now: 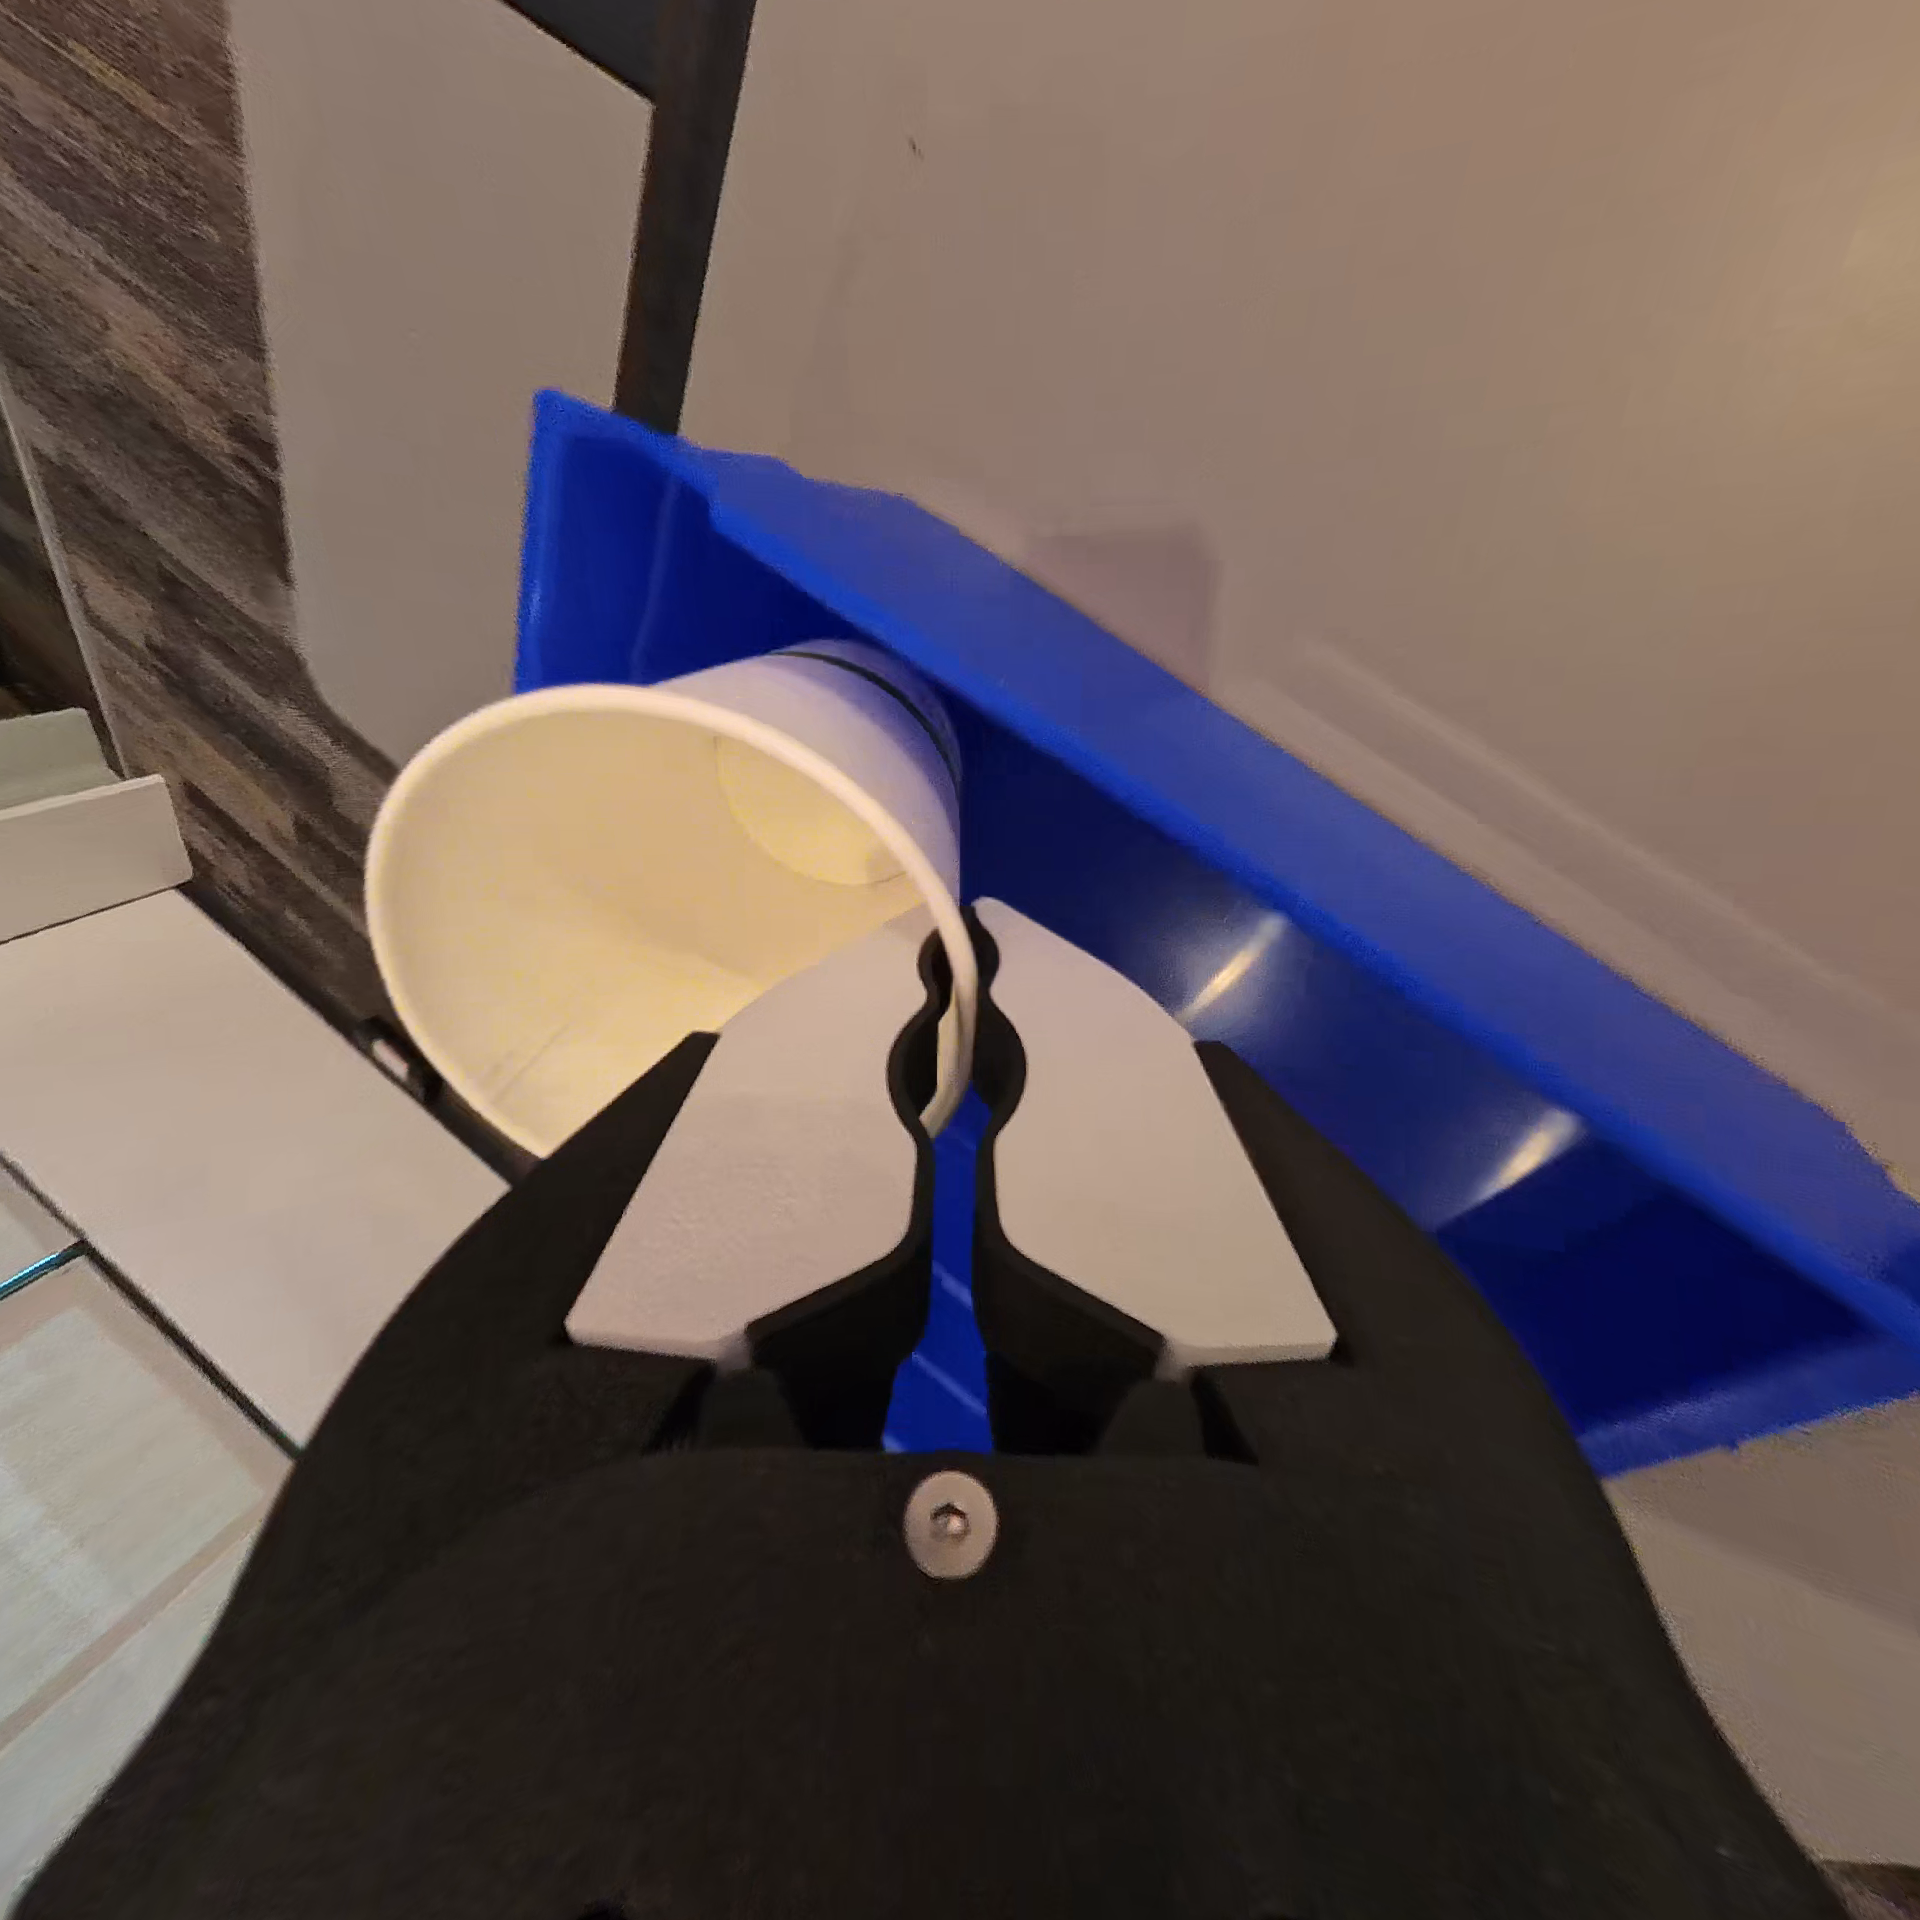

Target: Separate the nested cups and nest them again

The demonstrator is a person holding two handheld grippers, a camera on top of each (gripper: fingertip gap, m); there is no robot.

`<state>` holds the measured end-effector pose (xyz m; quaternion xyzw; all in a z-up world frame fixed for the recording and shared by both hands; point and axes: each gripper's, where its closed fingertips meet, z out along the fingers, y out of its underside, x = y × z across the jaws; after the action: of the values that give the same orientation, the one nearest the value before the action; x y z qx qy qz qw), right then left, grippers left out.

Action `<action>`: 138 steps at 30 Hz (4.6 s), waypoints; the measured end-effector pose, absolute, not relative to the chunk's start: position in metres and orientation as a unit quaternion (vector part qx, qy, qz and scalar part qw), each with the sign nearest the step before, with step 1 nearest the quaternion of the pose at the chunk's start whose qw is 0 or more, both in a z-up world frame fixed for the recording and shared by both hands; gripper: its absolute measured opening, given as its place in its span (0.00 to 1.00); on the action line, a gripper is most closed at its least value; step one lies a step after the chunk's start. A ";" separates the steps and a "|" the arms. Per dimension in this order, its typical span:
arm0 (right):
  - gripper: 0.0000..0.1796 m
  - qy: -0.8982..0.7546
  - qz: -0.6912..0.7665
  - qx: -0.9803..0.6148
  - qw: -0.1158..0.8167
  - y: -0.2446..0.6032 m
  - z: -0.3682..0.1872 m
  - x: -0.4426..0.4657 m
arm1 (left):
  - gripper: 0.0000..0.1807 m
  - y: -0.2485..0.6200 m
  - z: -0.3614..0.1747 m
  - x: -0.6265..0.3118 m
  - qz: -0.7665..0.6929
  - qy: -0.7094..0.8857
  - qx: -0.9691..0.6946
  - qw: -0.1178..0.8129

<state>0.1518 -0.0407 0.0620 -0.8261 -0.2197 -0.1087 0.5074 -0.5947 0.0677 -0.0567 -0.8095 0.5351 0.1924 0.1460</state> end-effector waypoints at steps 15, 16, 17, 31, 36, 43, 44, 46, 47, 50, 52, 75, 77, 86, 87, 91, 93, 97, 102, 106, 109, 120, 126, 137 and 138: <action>0.49 -0.542 0.254 -0.552 0.580 -0.110 0.111 -0.114 | 0.00 -0.088 0.077 -0.393 0.080 0.716 -0.636 0.276; 0.49 -0.556 0.290 -0.530 0.571 -0.122 0.112 -0.132 | 0.00 -0.103 0.077 -0.370 0.067 0.736 -0.613 0.278; 0.50 -0.565 0.316 -0.516 0.561 -0.131 0.111 -0.147 | 0.00 -0.117 0.076 -0.349 0.057 0.755 -0.590 0.280; 0.53 -0.642 0.343 -0.518 0.449 -0.164 0.058 -0.217 | 0.00 -0.196 0.054 -0.233 0.010 0.844 -0.461 0.273; 0.51 -0.651 0.351 -0.519 0.429 -0.169 0.050 -0.223 | 0.00 -0.202 0.051 -0.226 0.010 0.853 -0.454 0.259; 0.50 -0.655 0.381 -0.510 0.407 -0.174 0.048 -0.223 | 0.00 -0.207 0.049 -0.223 0.017 0.859 -0.442 0.257; 0.50 -0.656 0.384 -0.510 0.404 -0.175 0.047 -0.223 | 0.00 -0.207 0.049 -0.223 0.018 0.860 -0.441 0.255; 0.50 -0.659 0.385 -0.511 0.395 -0.176 0.044 -0.224 | 0.00 -0.208 0.047 -0.224 0.021 0.864 -0.437 0.251; 0.50 -0.661 0.386 -0.511 0.392 -0.177 0.043 -0.224 | 0.00 -0.209 0.046 -0.224 0.020 0.865 -0.435 0.248; 0.50 -0.667 0.388 -0.509 0.381 -0.180 0.039 -0.225 | 0.01 -0.212 0.044 -0.225 0.021 0.869 -0.431 0.241; 0.49 -0.669 0.389 -0.513 0.372 -0.181 0.038 -0.224 | 0.01 -0.213 0.044 -0.225 0.019 0.868 -0.433 0.241; 0.49 -0.158 0.151 -0.581 0.784 -0.062 0.173 0.131 | 0.22 -0.168 0.077 -0.288 -0.097 0.594 -0.621 0.503; 0.48 -0.053 0.087 -0.585 0.805 -0.068 0.157 0.212 | 0.22 -0.169 0.069 -0.293 -0.101 0.587 -0.626 0.503; 0.49 0.045 0.066 -0.616 0.784 -0.062 0.084 0.297 | 0.21 -0.167 0.054 -0.290 -0.105 0.587 -0.635 0.492; 0.49 0.041 0.064 -0.624 0.777 -0.057 0.079 0.295 | 0.21 -0.168 0.053 -0.289 -0.105 0.589 -0.634 0.491; 0.49 0.020 0.047 -0.670 0.740 -0.043 0.058 0.289 | 0.20 -0.173 0.048 -0.287 -0.097 0.599 -0.630 0.484; 0.49 0.017 0.037 -0.686 0.727 -0.040 0.050 0.289 | 0.20 -0.175 0.044 -0.287 -0.093 0.605 -0.629 0.479; 0.49 0.009 0.027 -0.714 0.699 -0.037 0.037 0.290 | 0.20 -0.176 0.043 -0.288 -0.093 0.606 -0.628 0.479; 0.49 0.001 0.024 -0.758 0.651 -0.040 0.020 0.291 | 0.20 -0.175 0.045 -0.290 -0.094 0.602 -0.629 0.482; 0.50 -0.003 0.027 -0.793 0.608 -0.042 0.009 0.288 | 0.20 -0.174 0.044 -0.290 -0.093 0.600 -0.632 0.482; 0.50 -0.012 0.006 -0.828 0.560 -0.047 -0.006 0.289 | 0.20 -0.175 0.045 -0.291 -0.094 0.598 -0.632 0.484; 0.54 -0.006 -0.028 -0.869 0.494 -0.100 0.005 0.297 | 0.21 -0.155 0.056 -0.331 -0.042 0.513 -0.680 0.522; 0.36 0.067 -0.023 -0.854 0.516 -0.139 0.056 0.311 | 0.26 -0.140 0.064 -0.409 0.001 0.348 -0.759 0.550; 0.37 0.043 -0.002 -0.983 0.181 -0.153 -0.065 0.389 | 0.35 -0.123 0.035 -0.518 0.070 0.205 -0.850 0.481; 0.37 0.036 -0.005 -0.986 0.161 -0.156 -0.075 0.389 | 0.35 -0.120 0.034 -0.523 0.079 0.201 -0.856 0.470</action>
<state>0.3889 -0.1555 -0.0754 -0.9863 0.0360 -0.0051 0.1607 -0.5233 -0.1202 0.0336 -0.8558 0.2005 0.0787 0.4702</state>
